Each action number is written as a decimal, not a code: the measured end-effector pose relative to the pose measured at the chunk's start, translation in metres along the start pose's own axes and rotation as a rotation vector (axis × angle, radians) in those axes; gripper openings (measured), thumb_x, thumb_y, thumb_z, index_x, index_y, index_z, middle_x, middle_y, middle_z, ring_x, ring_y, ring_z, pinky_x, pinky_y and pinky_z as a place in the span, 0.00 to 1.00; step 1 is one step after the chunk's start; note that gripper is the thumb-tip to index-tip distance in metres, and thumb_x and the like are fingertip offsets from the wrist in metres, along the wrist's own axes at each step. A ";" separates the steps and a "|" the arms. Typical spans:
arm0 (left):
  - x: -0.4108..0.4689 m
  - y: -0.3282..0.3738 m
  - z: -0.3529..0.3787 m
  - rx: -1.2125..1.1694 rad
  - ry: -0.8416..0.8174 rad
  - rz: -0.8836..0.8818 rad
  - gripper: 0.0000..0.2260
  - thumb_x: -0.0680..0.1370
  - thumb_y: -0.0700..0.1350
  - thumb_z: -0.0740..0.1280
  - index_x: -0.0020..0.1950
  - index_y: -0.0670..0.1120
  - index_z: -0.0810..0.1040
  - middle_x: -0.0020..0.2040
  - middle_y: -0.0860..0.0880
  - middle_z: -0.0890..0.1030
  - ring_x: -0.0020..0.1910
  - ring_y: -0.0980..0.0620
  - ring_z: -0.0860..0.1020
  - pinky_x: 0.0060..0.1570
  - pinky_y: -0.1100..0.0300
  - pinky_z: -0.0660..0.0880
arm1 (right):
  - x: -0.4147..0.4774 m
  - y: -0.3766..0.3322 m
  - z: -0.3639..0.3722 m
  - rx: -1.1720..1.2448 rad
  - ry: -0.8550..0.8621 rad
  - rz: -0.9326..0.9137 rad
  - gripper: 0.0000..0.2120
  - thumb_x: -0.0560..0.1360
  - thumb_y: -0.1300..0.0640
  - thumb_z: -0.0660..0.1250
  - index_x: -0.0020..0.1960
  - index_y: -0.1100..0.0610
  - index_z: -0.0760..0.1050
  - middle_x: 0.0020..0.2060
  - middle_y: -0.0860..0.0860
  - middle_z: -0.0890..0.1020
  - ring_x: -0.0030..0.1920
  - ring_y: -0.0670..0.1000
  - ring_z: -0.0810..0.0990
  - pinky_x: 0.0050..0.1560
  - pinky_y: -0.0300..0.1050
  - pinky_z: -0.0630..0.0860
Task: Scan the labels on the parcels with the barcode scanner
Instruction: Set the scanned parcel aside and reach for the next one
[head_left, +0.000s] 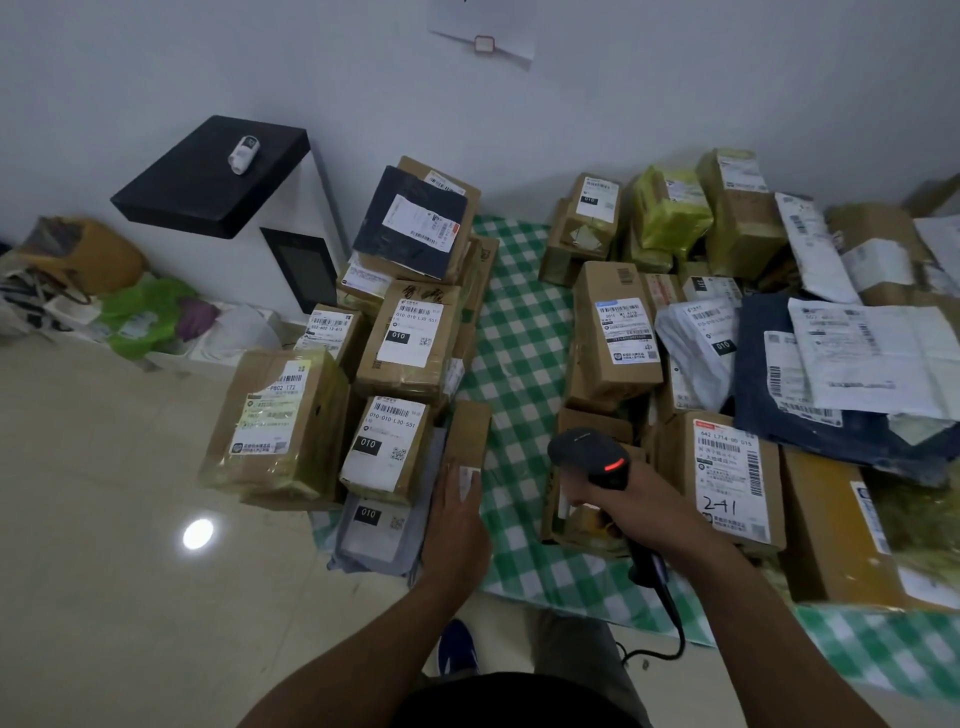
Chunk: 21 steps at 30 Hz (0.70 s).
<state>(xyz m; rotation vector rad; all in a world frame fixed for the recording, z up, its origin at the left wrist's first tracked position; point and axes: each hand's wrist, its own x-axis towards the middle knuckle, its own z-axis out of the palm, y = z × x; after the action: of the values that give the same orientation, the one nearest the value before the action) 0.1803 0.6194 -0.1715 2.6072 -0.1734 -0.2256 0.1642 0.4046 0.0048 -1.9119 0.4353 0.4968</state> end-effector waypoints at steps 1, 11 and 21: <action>0.003 0.002 0.000 0.010 -0.002 0.043 0.33 0.68 0.39 0.80 0.72 0.39 0.75 0.74 0.36 0.70 0.71 0.34 0.74 0.69 0.42 0.71 | -0.002 0.000 -0.001 0.007 0.009 -0.001 0.06 0.77 0.47 0.74 0.50 0.49 0.83 0.35 0.44 0.85 0.32 0.42 0.79 0.41 0.42 0.73; 0.031 0.123 -0.028 -0.640 -0.307 0.044 0.18 0.81 0.51 0.71 0.69 0.52 0.74 0.62 0.59 0.77 0.60 0.60 0.77 0.62 0.60 0.74 | -0.033 0.013 -0.037 0.139 0.226 -0.019 0.06 0.78 0.51 0.73 0.47 0.53 0.82 0.30 0.51 0.82 0.31 0.49 0.77 0.39 0.51 0.74; 0.017 0.120 0.006 -0.857 -0.479 -0.138 0.17 0.77 0.46 0.76 0.63 0.57 0.78 0.57 0.58 0.82 0.56 0.60 0.81 0.53 0.66 0.79 | -0.047 0.026 -0.038 0.204 0.267 -0.003 0.12 0.78 0.50 0.73 0.60 0.42 0.79 0.46 0.47 0.88 0.41 0.41 0.83 0.42 0.40 0.75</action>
<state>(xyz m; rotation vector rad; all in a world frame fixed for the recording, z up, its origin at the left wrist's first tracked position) 0.1863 0.5105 -0.1179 1.6797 -0.0404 -0.7818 0.1163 0.3626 0.0227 -1.7849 0.6318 0.1853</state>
